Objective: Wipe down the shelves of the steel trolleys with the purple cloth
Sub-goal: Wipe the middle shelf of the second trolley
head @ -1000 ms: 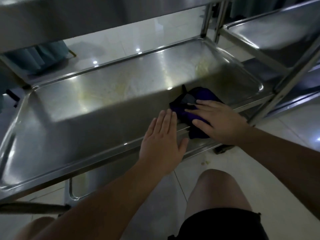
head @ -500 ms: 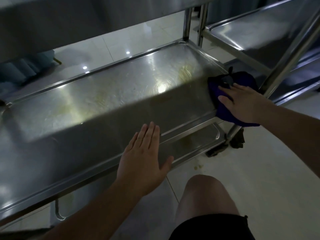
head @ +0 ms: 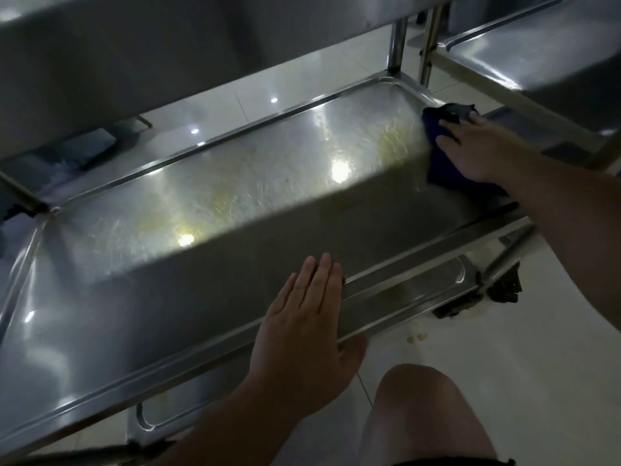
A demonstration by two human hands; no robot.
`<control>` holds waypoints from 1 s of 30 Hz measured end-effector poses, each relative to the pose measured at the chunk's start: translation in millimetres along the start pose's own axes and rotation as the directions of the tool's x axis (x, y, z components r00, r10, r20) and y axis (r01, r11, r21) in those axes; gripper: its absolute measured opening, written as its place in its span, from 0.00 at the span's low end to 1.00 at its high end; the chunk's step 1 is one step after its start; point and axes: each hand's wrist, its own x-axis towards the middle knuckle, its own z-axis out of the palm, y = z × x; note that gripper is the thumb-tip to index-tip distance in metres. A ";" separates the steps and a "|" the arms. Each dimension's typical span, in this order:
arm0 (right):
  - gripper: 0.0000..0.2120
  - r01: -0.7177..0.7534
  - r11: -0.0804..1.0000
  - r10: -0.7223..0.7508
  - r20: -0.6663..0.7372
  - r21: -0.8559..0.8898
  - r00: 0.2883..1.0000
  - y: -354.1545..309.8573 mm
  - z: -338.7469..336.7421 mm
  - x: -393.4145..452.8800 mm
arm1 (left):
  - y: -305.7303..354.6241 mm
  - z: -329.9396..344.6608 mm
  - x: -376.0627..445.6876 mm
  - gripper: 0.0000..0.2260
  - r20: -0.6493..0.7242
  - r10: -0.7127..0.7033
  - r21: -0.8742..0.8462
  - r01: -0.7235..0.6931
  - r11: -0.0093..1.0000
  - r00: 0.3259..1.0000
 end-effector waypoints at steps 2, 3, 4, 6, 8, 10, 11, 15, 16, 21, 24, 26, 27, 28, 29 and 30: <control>0.33 -0.046 0.997 0.047 -0.008 0.055 0.999 -29.8 -2.7 -1.5 | 0.7 1.5 -0.5 0.41 0.002 -0.003 0.007 0.003 1.000 1.000; 0.34 -0.042 0.994 0.043 -0.013 0.098 0.999 -52.0 -5.1 -5.6 | 0.1 1.4 -0.3 0.41 -0.001 -0.005 0.012 0.005 1.000 1.000; 0.33 -0.006 0.993 0.007 -0.010 0.115 1.000 -78.4 -5.8 -11.9 | -0.2 0.7 -0.3 0.41 -0.001 -0.009 0.017 0.009 1.000 1.000; 0.32 0.101 0.986 -0.102 0.001 0.131 0.995 -132.4 -2.9 -25.4 | -0.2 -0.5 1.1 0.41 0.015 -0.008 0.028 0.008 1.000 1.000; 0.32 0.226 0.961 -0.233 0.029 0.158 0.972 -181.3 2.7 -46.8 | -0.4 -1.7 1.7 0.41 0.040 -0.005 0.050 0.003 0.999 0.999; 0.33 0.337 0.925 -0.349 0.045 0.174 0.936 -206.0 10.6 -64.6 | -1.2 -1.7 1.4 0.41 0.057 0.000 0.059 -0.004 0.998 0.998; 0.33 0.373 0.909 -0.388 0.051 0.188 0.920 -205.4 11.7 -67.3 | -1.6 -1.4 1.4 0.42 0.056 0.003 0.054 -0.006 0.998 0.998; 0.31 0.378 0.912 -0.388 0.035 0.161 0.921 -154.6 7.0 -57.1 | -4.2 -2.5 -0.5 0.42 0.049 0.010 0.039 -0.012 0.999 0.999; 0.31 0.325 0.935 -0.331 0.018 0.142 0.944 -131.2 4.4 -50.6 | -4.6 -2.5 -0.3 0.43 0.046 0.010 0.033 -0.011 0.999 0.999; 0.35 -0.070 0.993 0.073 -0.029 0.092 0.997 -20.0 0.1 -31.8 | -2.8 -0.1 -0.2 0.43 0.045 0.003 0.011 -0.004 1.000 0.999; 0.36 -0.178 0.976 0.178 0.016 0.124 0.984 -45.8 2.1 -33.6 | -1.8 0.6 0.4 0.44 0.058 0.004 -0.001 -0.004 1.000 0.998; 0.34 -0.109 0.987 0.105 0.042 0.119 0.994 -95.2 -1.7 -40.9 | -0.9 -0.8 0.5 0.44 0.072 0.004 0.003 -0.004 1.000 0.997; 0.32 -0.017 0.994 0.012 0.048 0.111 0.999 -126.3 -2.2 -46.9 | -0.4 -2.4 0.8 0.45 0.078 0.001 0.008 -0.001 1.000 0.997; 0.31 0.100 0.989 -0.106 0.053 0.113 0.993 -159.5 -0.6 -54.6 | 0.8 -4.8 1.4 0.45 0.086 -0.002 0.004 0.002 1.000 0.996; 0.30 0.218 0.967 -0.228 0.063 0.131 0.972 -190.8 2.7 -62.7 | 1.9 -7.9 2.0 0.45 0.091 -0.006 -0.018 0.008 1.000 0.996; 0.29 0.313 0.935 -0.329 0.083 0.167 0.941 -217.4 5.8 -70.3 | 2.4 -11.1 0.9 0.45 0.074 -0.016 -0.064 0.021 0.998 0.997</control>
